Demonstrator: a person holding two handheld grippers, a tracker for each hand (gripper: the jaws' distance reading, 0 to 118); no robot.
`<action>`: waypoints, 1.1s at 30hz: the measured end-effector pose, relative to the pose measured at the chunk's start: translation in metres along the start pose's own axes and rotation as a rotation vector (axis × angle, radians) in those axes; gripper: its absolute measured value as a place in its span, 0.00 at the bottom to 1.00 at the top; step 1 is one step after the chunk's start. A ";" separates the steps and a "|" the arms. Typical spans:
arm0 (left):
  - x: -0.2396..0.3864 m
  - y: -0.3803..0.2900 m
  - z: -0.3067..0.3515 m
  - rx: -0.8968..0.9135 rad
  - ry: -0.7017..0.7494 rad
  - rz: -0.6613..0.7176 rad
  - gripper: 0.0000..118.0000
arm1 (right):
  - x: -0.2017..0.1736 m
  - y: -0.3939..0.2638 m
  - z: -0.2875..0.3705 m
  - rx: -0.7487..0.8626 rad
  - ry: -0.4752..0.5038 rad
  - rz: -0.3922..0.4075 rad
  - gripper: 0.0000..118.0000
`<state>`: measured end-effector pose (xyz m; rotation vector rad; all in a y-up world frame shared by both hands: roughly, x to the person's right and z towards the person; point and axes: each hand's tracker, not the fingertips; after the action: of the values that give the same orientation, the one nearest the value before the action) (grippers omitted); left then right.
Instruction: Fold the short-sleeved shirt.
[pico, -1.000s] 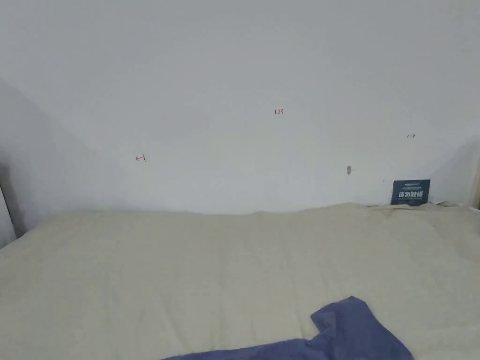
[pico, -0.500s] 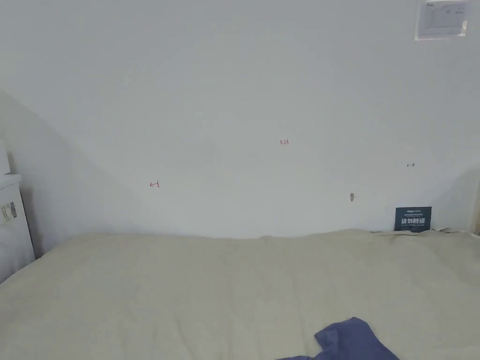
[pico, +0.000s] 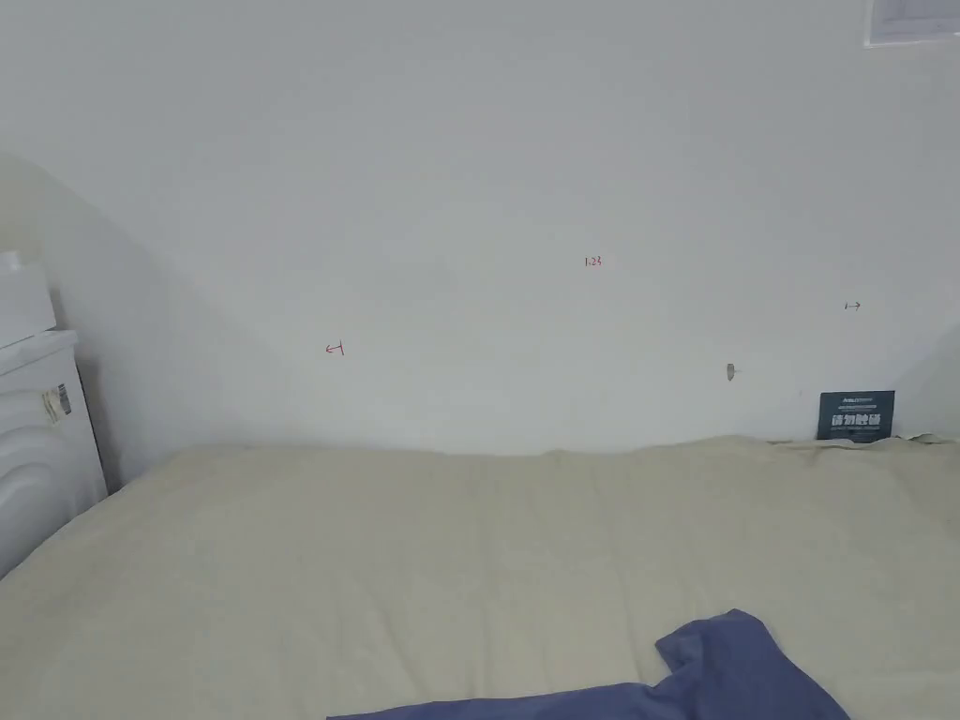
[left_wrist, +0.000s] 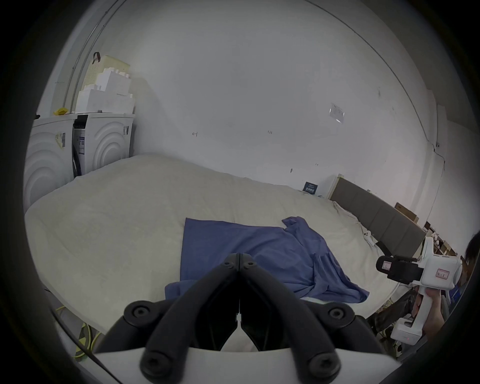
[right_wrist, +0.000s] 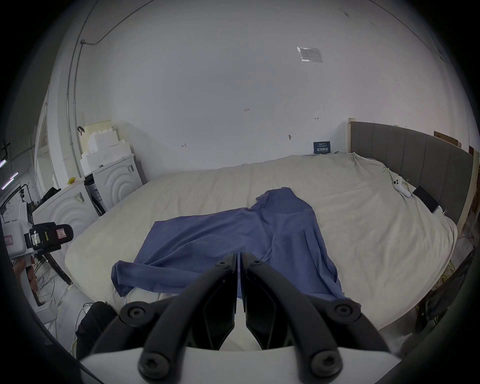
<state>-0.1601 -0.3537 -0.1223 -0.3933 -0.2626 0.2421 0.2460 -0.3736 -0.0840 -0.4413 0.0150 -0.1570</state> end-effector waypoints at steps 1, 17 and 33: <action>-0.001 0.000 0.000 -0.002 0.002 0.001 0.01 | 0.000 0.000 0.000 -0.002 -0.002 -0.003 0.02; -0.032 0.017 -0.100 -0.138 0.070 -0.007 0.01 | 0.011 -0.006 -0.021 -0.059 0.037 -0.075 0.02; -0.091 0.040 -0.388 -0.418 0.249 -0.089 0.80 | 0.045 -0.017 -0.061 -0.214 -0.013 -0.108 0.03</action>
<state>-0.1375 -0.4771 -0.5025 -0.8167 -0.0824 0.0467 0.2848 -0.4218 -0.1311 -0.6576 -0.0047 -0.2600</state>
